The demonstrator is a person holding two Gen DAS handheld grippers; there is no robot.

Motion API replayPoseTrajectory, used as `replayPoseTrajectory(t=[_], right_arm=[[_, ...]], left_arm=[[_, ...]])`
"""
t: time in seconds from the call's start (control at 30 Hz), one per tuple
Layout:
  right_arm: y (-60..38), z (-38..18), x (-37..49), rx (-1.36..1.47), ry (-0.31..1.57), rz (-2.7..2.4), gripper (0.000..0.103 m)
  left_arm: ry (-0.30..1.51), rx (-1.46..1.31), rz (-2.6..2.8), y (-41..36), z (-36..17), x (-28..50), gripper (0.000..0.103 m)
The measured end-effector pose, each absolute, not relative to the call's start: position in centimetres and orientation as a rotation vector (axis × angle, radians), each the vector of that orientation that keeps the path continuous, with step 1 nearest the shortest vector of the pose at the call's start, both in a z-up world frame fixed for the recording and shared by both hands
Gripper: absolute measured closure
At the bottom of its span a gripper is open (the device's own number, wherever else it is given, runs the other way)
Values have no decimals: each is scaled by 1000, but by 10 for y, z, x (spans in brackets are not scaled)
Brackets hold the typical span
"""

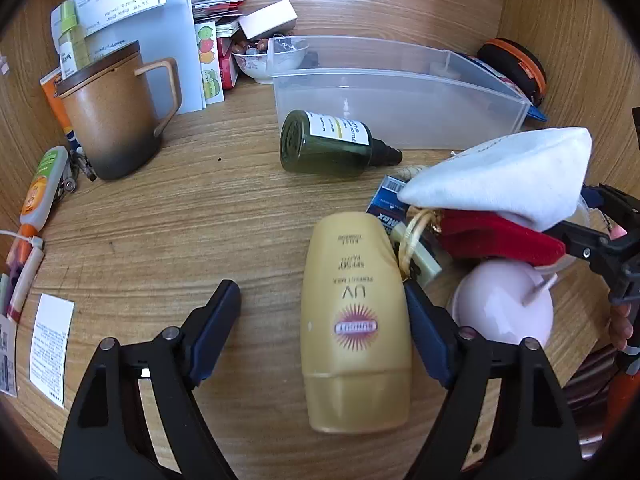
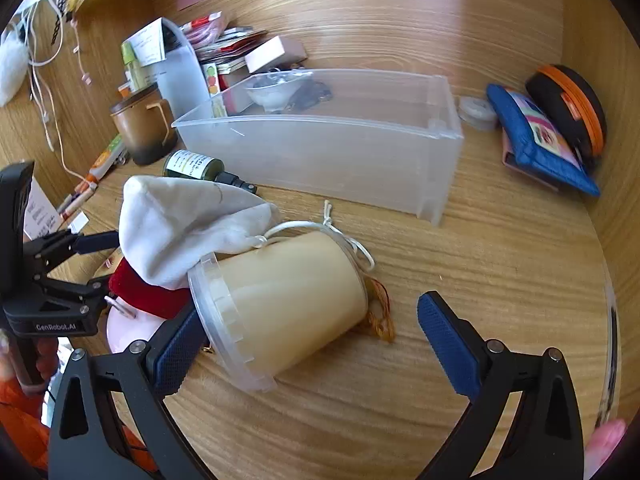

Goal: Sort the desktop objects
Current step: 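Grasp the yellow sunscreen tube with the left gripper while the right grasps the cream cylinder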

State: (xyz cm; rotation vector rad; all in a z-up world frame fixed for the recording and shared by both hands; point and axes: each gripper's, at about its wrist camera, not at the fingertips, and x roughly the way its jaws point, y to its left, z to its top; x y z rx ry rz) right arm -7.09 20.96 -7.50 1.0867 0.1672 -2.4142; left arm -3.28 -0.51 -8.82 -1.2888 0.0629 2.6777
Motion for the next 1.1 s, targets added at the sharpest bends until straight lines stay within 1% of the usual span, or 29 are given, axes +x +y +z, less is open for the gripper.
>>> replayPoseTrajectory(t=[0.07,0.1,0.13,0.17,0.2,0.23,0.3,0.37,0.4,0.53,0.63,0.73,0.8,0.93,1.03,1.07,1.1], right_arm=[[205,-75,-73,1074,192,-2408,3],[204,-74,-74,1075,199,-2397,6],[201,-74,-74,1067,207,-2387,11],[201,-74,-74,1067,208,-2377,12],[200,-74,-75,1070,202,-2363,16],[199,-75,-77,1073,195,-2351,21],[197,-77,-80,1080,181,-2323,25],[196,-76,-80,1074,180,-2322,29],[196,-76,-79,1066,172,-2321,33],[198,-75,-78,1068,137,-2331,36],[204,-73,-76,1075,96,-2338,37],[213,-68,-70,1063,79,-2373,37],[221,-62,-67,1048,49,-2390,37],[231,-49,-60,1011,2,-2415,37],[235,-38,-54,975,-20,-2428,37],[236,-35,-53,965,-27,-2428,37],[237,-30,-51,950,-28,-2428,37]], left_arm=[[64,-1289,2679,-3,-88,-37,25],[68,-1288,2680,-2,-88,-39,27],[72,-1287,2682,-1,-88,-40,28],[72,-1283,2678,0,-88,-42,32],[70,-1280,2675,1,-87,-43,38],[70,-1278,2673,2,-87,-45,41],[70,-1268,2662,3,-86,-47,55],[58,-1269,2658,3,-86,-51,55],[42,-1267,2654,2,-86,-52,55],[-25,-1269,2638,-6,-86,-55,56],[-40,-1263,2654,-10,-84,-55,57],[-42,-1230,2674,-14,-77,-52,63],[-31,-1204,2690,-16,-70,-50,72],[-43,-1165,2691,-19,-59,-50,80],[-38,-1143,2680,-17,-55,-50,88],[-46,-1145,2666,-17,-56,-51,99],[-45,-1167,2642,-16,-58,-54,100]])
